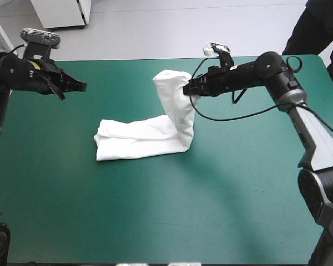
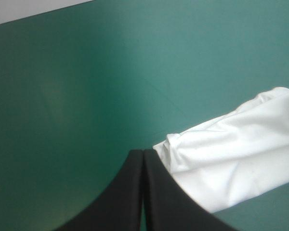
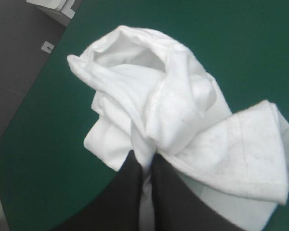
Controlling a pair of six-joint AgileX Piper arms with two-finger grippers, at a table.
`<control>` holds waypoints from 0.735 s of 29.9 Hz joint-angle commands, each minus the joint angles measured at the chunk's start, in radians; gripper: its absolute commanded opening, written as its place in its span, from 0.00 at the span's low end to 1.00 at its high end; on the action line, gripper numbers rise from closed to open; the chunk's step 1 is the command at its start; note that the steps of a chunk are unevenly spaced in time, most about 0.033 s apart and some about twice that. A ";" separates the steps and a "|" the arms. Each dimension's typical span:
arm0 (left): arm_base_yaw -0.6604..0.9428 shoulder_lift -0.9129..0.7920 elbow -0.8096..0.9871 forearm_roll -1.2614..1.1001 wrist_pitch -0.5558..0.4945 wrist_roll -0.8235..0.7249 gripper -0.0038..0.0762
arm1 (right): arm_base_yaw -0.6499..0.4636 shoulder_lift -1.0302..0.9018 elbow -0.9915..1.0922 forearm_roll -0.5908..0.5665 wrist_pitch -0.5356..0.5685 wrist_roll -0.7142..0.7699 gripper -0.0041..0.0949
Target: Fold the cloth
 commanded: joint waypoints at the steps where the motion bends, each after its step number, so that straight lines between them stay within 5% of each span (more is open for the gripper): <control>1: 0.000 -0.077 -0.030 0.043 -0.039 -0.029 0.04 | 0.059 -0.017 -0.035 0.088 -0.048 -0.005 0.02; 17: 0.000 -0.111 -0.030 0.065 0.001 -0.049 0.04 | 0.319 0.288 -0.296 0.135 -0.057 -0.012 0.03; 22: 0.000 -0.111 -0.030 0.065 0.006 -0.049 0.04 | 0.332 0.377 -0.396 0.130 0.048 -0.011 0.21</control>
